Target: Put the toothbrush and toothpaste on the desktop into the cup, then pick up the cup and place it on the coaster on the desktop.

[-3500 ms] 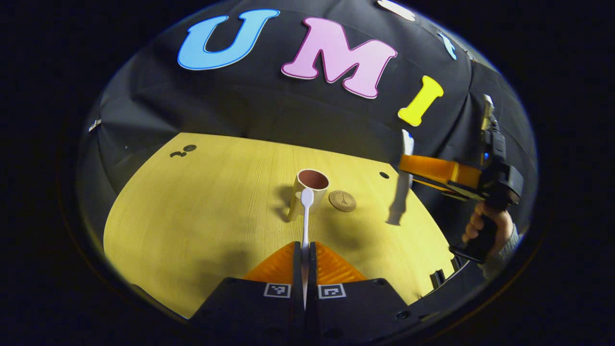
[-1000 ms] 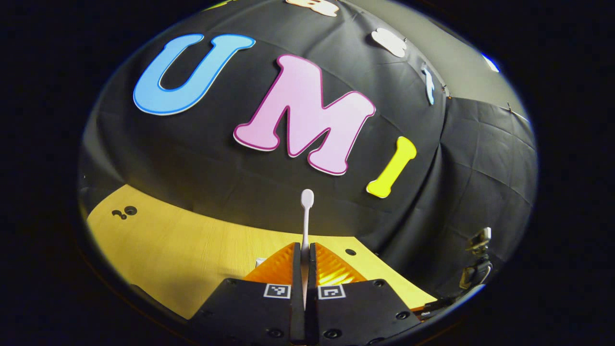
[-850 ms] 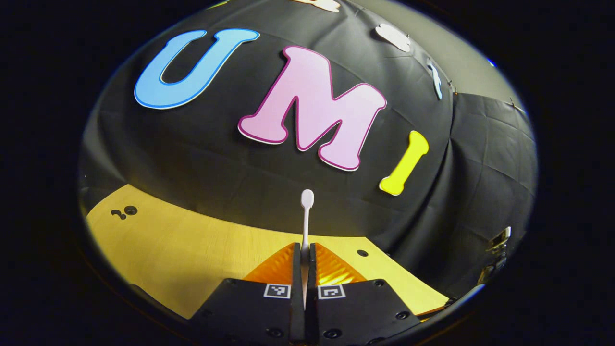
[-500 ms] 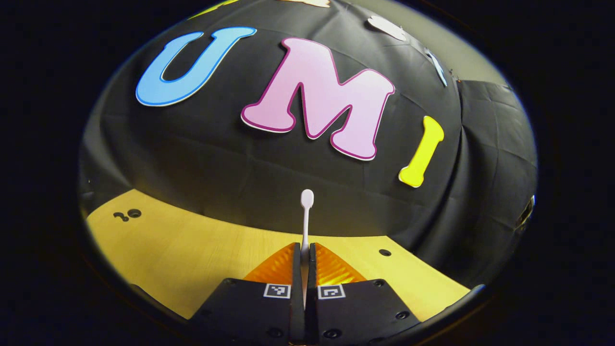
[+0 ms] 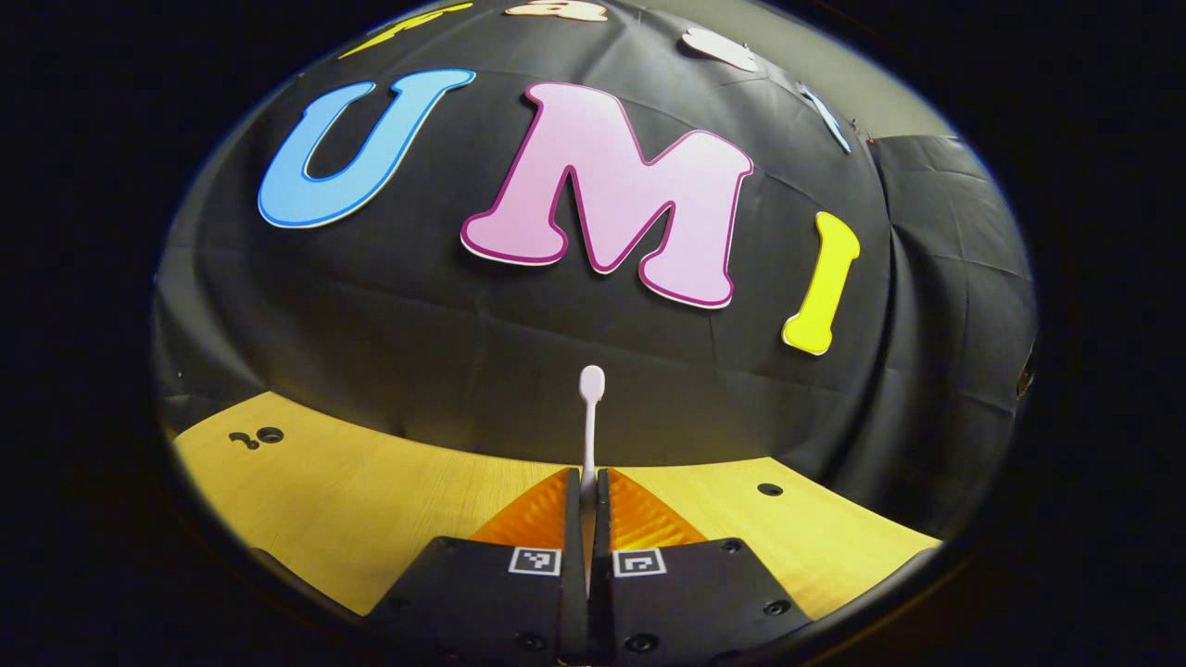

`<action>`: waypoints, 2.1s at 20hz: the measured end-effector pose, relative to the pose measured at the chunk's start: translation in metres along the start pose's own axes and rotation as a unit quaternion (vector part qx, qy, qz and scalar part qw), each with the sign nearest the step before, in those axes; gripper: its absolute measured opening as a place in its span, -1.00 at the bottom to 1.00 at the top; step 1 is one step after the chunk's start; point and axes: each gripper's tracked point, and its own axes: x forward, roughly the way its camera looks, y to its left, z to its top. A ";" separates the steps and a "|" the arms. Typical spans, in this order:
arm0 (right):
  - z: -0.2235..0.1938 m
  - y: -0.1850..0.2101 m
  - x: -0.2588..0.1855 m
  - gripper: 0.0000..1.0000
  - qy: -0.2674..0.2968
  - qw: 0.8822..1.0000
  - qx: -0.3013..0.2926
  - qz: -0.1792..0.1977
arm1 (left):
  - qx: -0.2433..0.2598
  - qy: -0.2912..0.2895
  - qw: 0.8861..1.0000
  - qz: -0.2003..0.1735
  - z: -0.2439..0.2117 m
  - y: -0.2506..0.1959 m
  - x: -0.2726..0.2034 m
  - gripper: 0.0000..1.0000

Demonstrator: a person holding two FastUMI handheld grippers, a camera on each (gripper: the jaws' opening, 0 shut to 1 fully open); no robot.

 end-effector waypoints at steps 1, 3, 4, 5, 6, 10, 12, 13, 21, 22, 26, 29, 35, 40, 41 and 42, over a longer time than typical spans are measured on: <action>0.000 0.000 0.001 0.07 0.002 1.000 -0.002 0.000 | 0.002 -0.002 1.000 0.000 0.001 0.000 0.000 -0.88; -0.002 0.000 0.002 0.08 0.004 1.000 -0.005 0.001 | 0.009 -0.010 1.000 -0.001 0.001 -0.001 0.000 -0.88; -0.002 0.001 0.002 0.08 0.004 1.000 -0.005 0.003 | 0.019 -0.017 1.000 -0.001 0.001 -0.001 -0.003 -0.87; -0.002 0.000 0.002 0.08 0.003 1.000 -0.004 0.004 | 0.037 -0.026 0.999 0.000 0.000 -0.002 -0.003 -0.88; -0.003 0.000 0.002 0.08 0.003 1.000 -0.002 0.004 | 0.054 -0.033 0.998 0.000 0.000 -0.003 -0.003 -0.87; -0.009 -0.002 0.003 0.08 0.006 1.000 0.008 0.006 | 0.139 -0.055 0.989 0.003 -0.008 -0.009 -0.004 -0.88; -0.012 -0.005 0.005 0.08 0.009 1.000 0.011 0.006 | 0.169 -0.061 0.984 0.006 -0.010 -0.014 -0.003 -0.88; -0.012 -0.007 0.005 0.08 0.010 1.000 0.013 0.006 | 0.176 -0.063 0.982 0.006 -0.010 -0.018 -0.005 -0.88; -0.017 -0.011 0.009 0.08 0.019 1.000 0.014 0.012 | 0.185 -0.069 0.980 0.000 -0.015 -0.026 0.006 -0.88; -0.019 -0.011 0.010 0.08 0.021 1.000 0.012 0.011 | 0.191 -0.074 0.979 -0.005 -0.016 -0.027 0.007 -0.87; -0.017 -0.012 0.012 0.08 0.020 1.000 0.016 0.012 | 0.204 -0.064 0.977 -0.011 -0.026 -0.030 0.001 -0.77; -0.017 -0.014 0.013 0.09 0.022 1.000 0.017 0.011 | 0.207 -0.066 0.976 -0.008 -0.025 -0.028 -0.001 -0.75; -0.015 -0.004 0.015 0.08 0.024 0.999 0.024 0.016 | 0.227 -0.039 0.973 -0.010 -0.023 -0.029 -0.018 -0.59; -0.023 0.008 0.011 0.08 0.036 0.999 0.016 0.022 | 0.222 0.034 0.974 -0.032 -0.026 -0.029 -0.071 -0.36; -0.025 0.009 0.010 0.08 0.038 0.999 0.016 0.023 | 0.219 0.065 0.973 -0.031 -0.034 -0.022 -0.083 -0.26; -0.026 0.011 0.008 0.08 0.040 0.999 0.017 0.025 | 0.217 0.085 0.972 -0.026 -0.038 -0.015 -0.091 -0.14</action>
